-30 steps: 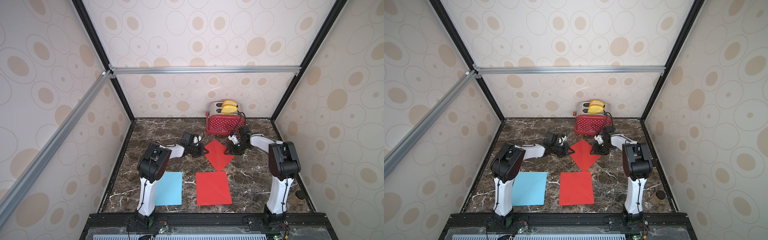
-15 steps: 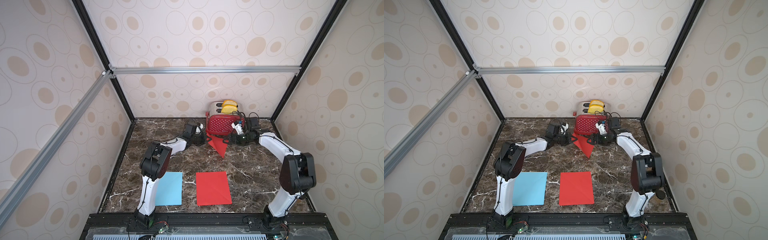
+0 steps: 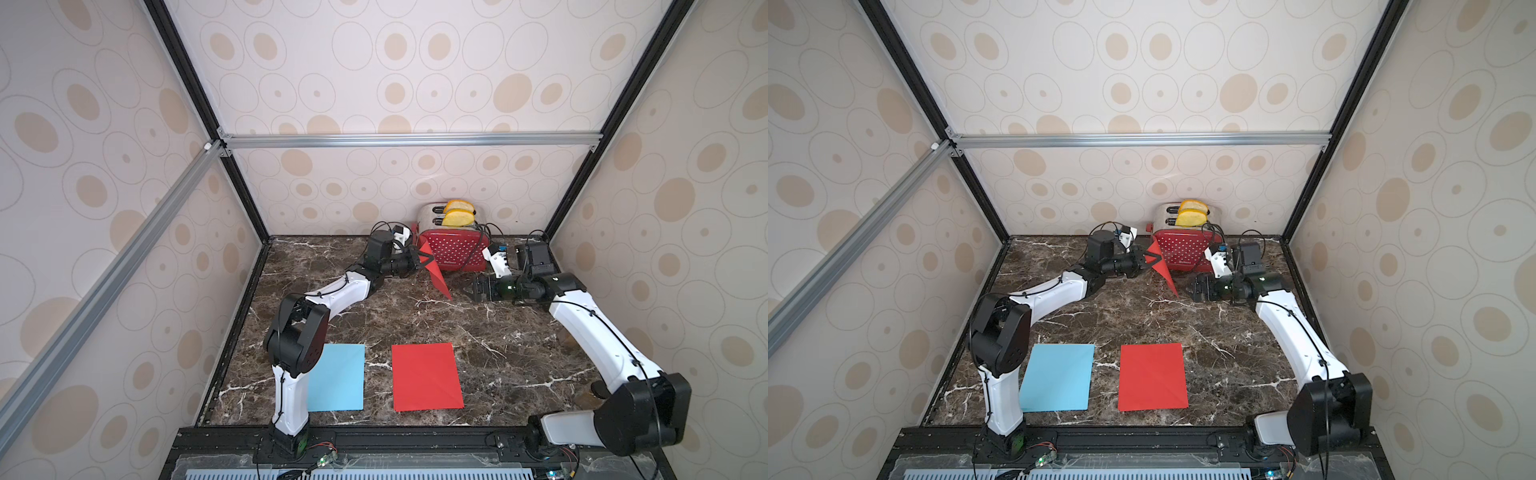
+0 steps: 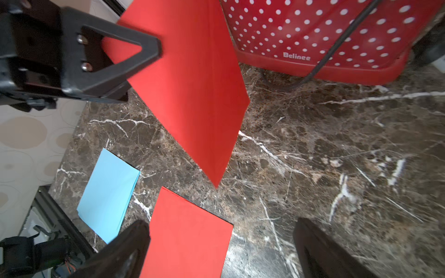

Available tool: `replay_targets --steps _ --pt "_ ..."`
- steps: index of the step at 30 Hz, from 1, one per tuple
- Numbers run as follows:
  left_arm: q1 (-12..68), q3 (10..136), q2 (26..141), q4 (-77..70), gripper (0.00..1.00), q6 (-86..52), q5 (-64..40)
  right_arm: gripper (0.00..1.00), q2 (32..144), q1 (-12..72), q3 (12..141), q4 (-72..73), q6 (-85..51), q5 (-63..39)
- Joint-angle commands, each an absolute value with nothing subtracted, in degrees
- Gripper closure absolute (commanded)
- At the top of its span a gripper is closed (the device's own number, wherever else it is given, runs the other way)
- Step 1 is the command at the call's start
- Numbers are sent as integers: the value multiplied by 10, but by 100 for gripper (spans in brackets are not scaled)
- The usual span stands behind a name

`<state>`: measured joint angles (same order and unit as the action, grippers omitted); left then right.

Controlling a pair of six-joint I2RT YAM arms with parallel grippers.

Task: Sort the scattered colored papers by color
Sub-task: Place the colored paper.

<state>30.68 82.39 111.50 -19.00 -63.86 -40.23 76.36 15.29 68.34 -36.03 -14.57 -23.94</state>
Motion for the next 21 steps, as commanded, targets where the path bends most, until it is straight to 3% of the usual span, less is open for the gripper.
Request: replay_targets --steps 1,8,14,21 --pt "348 813 1083 -234 100 -695 -442 0 736 150 660 -403 -124 -194" --pt "392 759 1022 -200 100 -703 -483 0 663 136 606 -427 -110 -152" --pt "402 674 964 -125 100 -668 -503 0 626 128 652 -495 -84 -113" --pt "408 649 957 61 100 -533 -532 0 612 127 649 -503 -82 -104"
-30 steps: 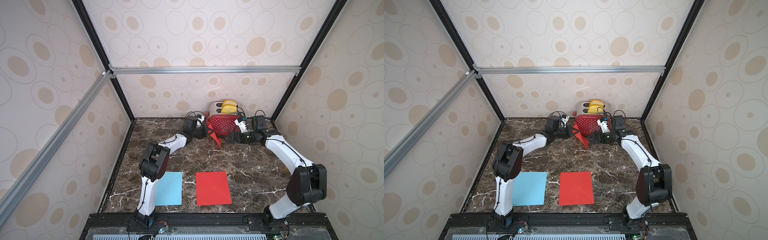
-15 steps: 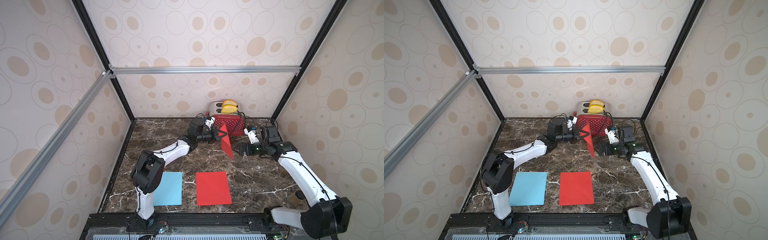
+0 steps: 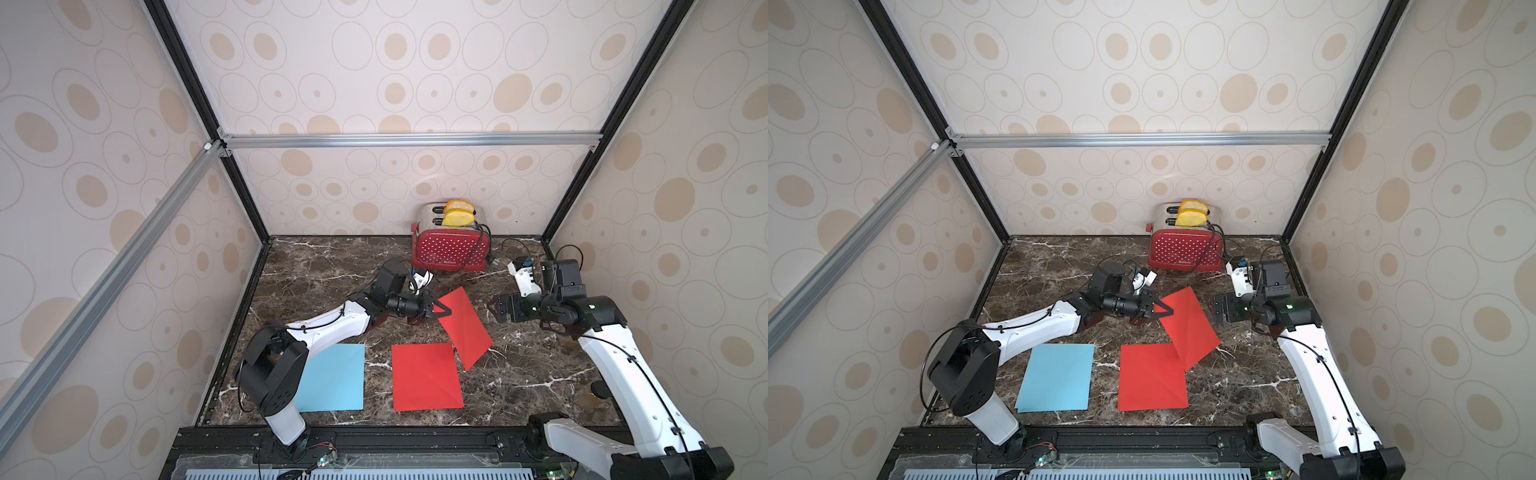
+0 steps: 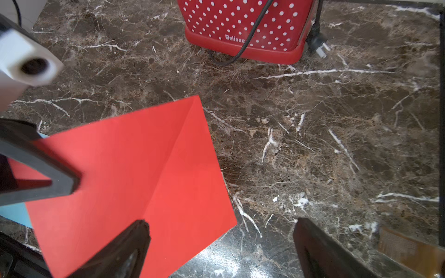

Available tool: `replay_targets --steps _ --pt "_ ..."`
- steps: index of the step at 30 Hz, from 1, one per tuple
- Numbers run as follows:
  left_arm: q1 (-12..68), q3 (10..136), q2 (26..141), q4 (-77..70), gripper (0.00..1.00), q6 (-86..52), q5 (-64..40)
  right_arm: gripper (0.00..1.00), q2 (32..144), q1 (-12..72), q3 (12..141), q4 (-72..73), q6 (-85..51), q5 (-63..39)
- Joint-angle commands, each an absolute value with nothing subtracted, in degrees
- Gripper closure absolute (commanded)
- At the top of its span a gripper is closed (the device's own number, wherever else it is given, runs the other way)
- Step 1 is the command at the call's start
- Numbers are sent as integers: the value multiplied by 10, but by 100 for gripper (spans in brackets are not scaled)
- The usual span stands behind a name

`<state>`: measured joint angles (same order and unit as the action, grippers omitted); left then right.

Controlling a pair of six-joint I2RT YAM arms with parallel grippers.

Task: Sort the scattered colored papers by color
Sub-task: Place the colored paper.

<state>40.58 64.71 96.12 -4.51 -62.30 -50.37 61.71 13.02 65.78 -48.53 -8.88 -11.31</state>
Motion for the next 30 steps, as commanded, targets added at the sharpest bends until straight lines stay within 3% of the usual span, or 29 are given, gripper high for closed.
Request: replay_targets --steps 1,5,12,21,26,30 --pt "408 651 962 91 100 -507 -540 0 611 127 641 -500 -87 -109" --pt "409 678 996 258 100 -361 -543 0 602 127 613 -489 -100 -128" --pt "409 727 1054 407 100 -237 -527 0 601 127 593 -483 -103 -152" --pt "409 771 1091 475 100 -180 -505 0 583 127 468 -382 -160 -297" --pt "409 776 1091 489 100 -170 -495 13 613 127 413 -318 -186 -360" --pt "408 774 1090 495 100 -163 -484 14 631 127 394 -292 -191 -378"
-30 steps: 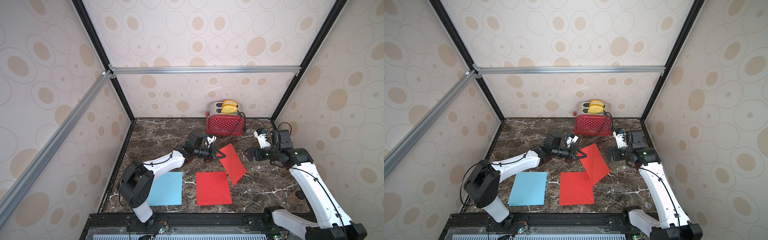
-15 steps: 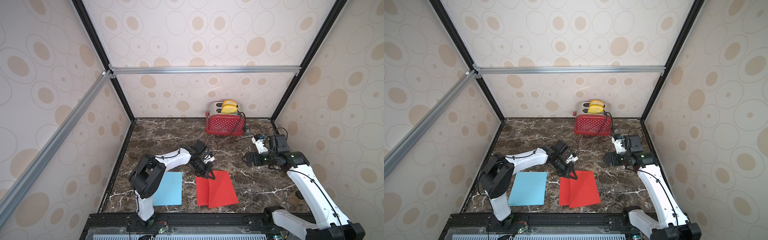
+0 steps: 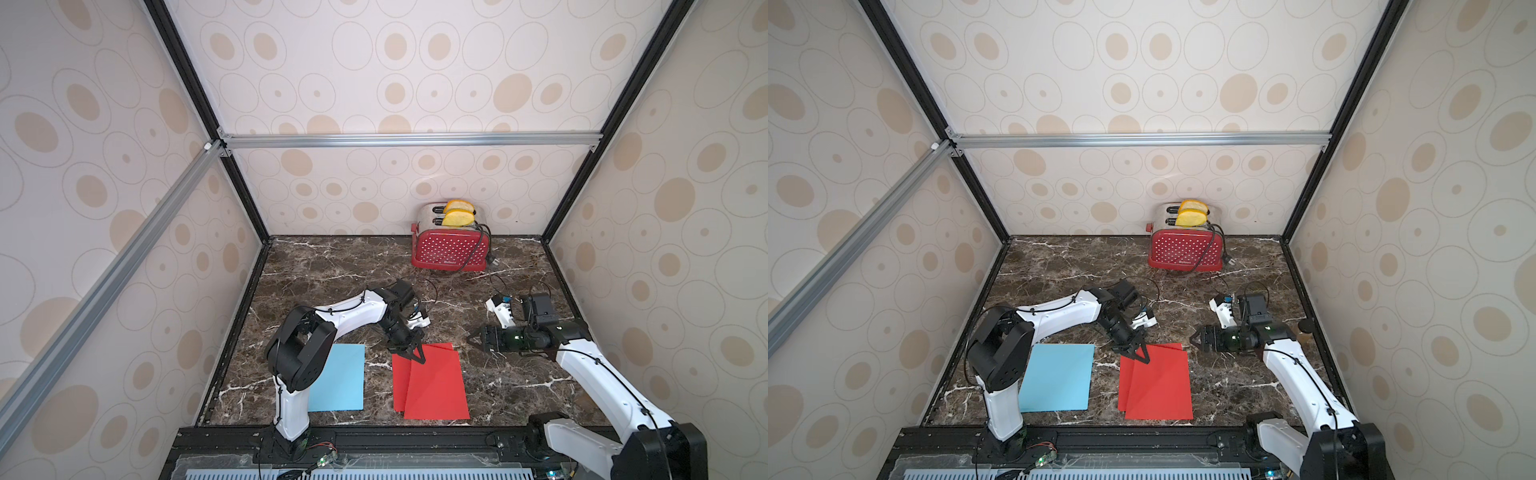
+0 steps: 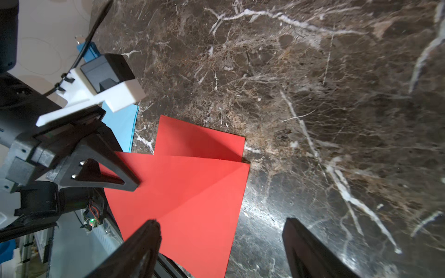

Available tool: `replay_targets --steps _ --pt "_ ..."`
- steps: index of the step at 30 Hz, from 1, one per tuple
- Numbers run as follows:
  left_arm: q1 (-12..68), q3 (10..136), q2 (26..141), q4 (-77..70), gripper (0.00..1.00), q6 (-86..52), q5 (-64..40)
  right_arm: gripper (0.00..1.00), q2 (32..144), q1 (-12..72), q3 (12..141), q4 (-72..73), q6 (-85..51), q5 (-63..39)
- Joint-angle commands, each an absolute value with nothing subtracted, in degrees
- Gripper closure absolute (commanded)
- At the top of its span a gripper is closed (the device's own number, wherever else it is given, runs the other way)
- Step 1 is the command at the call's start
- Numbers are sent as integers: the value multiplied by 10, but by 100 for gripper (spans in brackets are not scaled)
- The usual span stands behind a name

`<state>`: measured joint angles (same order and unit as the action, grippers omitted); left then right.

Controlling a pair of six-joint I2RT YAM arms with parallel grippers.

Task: Sort the scattered colored papers by color
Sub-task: Place the colored paper.

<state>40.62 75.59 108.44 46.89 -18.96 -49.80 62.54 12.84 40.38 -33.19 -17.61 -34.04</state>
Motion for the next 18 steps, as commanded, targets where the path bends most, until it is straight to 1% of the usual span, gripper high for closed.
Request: replay_targets --steps 1,11,18 --pt "408 773 1090 495 100 -163 -478 14 632 127 391 -286 -192 -383" --pt "402 751 1087 432 100 -205 -442 15 638 128 387 -283 -193 -401" --pt "395 755 1089 438 100 -205 -432 15 644 130 368 -257 -207 -419"
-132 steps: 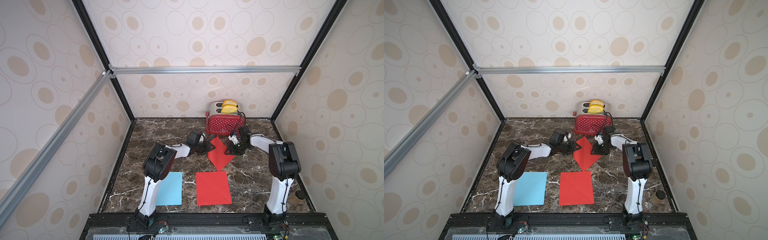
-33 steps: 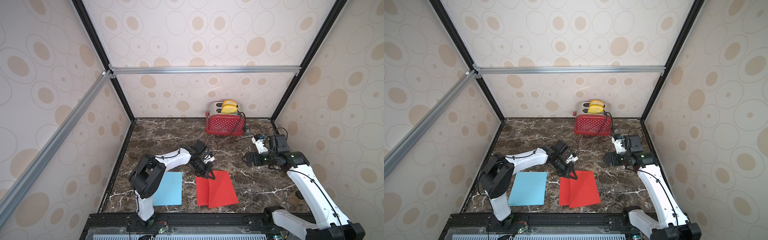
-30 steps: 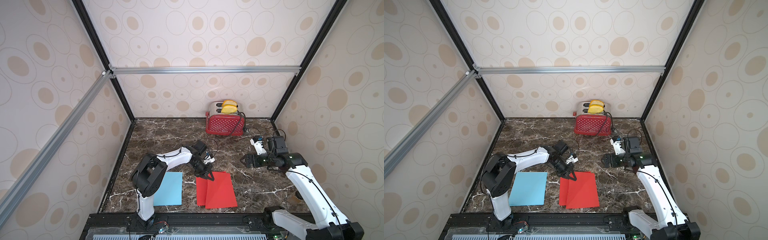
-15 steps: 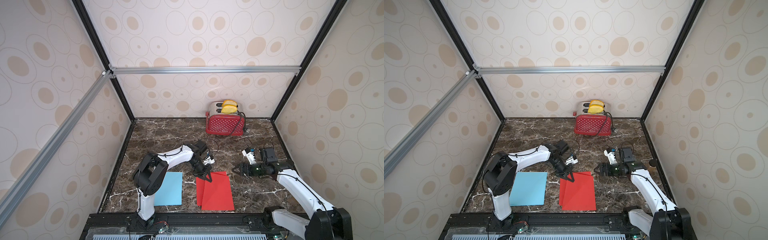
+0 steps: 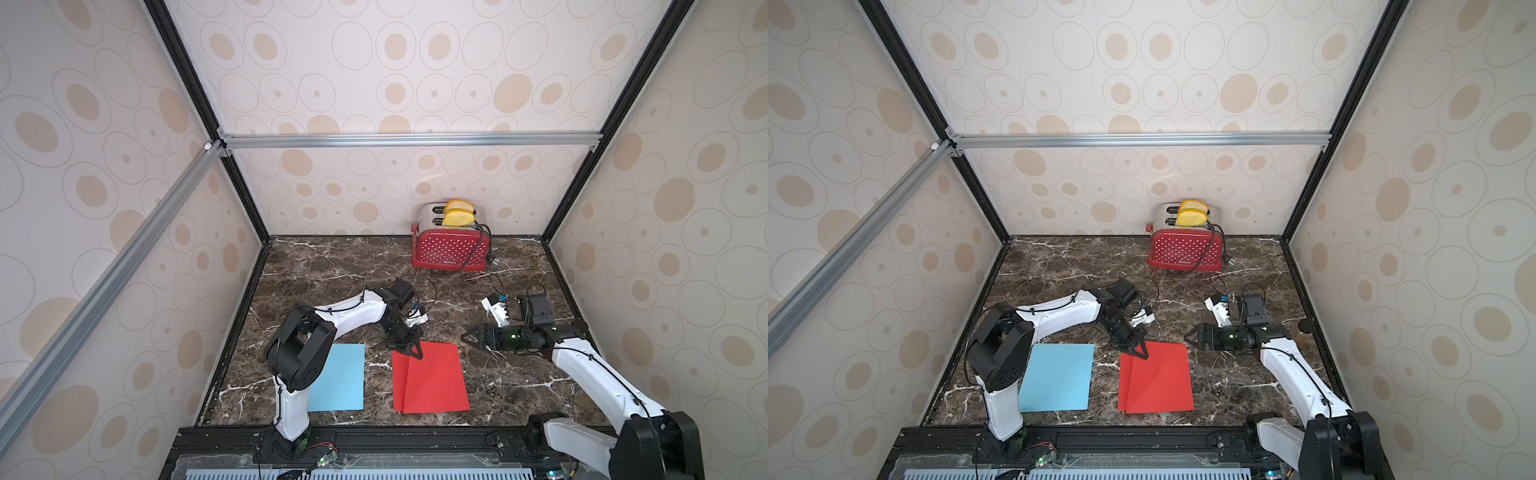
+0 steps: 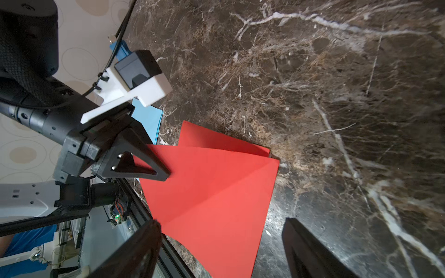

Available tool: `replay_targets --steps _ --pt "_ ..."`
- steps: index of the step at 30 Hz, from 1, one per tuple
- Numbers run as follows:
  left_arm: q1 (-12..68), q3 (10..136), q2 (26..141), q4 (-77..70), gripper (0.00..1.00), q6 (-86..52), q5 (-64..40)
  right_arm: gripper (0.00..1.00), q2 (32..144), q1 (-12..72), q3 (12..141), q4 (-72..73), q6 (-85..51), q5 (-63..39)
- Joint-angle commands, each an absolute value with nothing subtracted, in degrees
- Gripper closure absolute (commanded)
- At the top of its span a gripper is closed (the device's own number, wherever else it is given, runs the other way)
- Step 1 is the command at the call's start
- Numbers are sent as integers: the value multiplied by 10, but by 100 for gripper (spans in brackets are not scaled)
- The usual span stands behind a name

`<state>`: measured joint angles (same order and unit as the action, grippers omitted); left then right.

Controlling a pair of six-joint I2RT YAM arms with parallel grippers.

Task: Sort the scattered colored papers by color
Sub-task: Place the colored paper.

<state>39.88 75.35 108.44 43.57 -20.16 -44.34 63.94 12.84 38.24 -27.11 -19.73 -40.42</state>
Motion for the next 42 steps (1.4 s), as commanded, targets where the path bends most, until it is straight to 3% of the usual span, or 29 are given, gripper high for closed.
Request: replay_targets --steps 1,6,9,10,12,13,20,36,39,42 --pt "393 752 1086 439 100 -203 -431 15 648 132 363 -247 -212 -422" --pt "383 742 1078 454 100 -193 -427 17 681 143 341 -180 -243 -436" --pt "379 741 1077 465 100 -184 -427 23 701 154 334 -146 -254 -440" --pt "377 741 1077 468 100 -181 -426 27 708 160 334 -139 -256 -439" --pt "374 743 1077 474 100 -176 -425 42 725 163 334 -125 -257 -444" --pt "374 745 1078 476 100 -175 -425 44 732 164 333 -120 -257 -443" --pt "371 768 1091 494 100 -164 -423 48 771 193 334 -87 -264 -432" --pt "361 791 1113 497 100 -157 -422 44 802 211 328 -74 -257 -425" --pt "361 795 1115 498 100 -157 -423 47 820 217 327 -52 -265 -427" --pt "360 798 1119 503 100 -154 -423 58 846 226 335 -41 -266 -426"
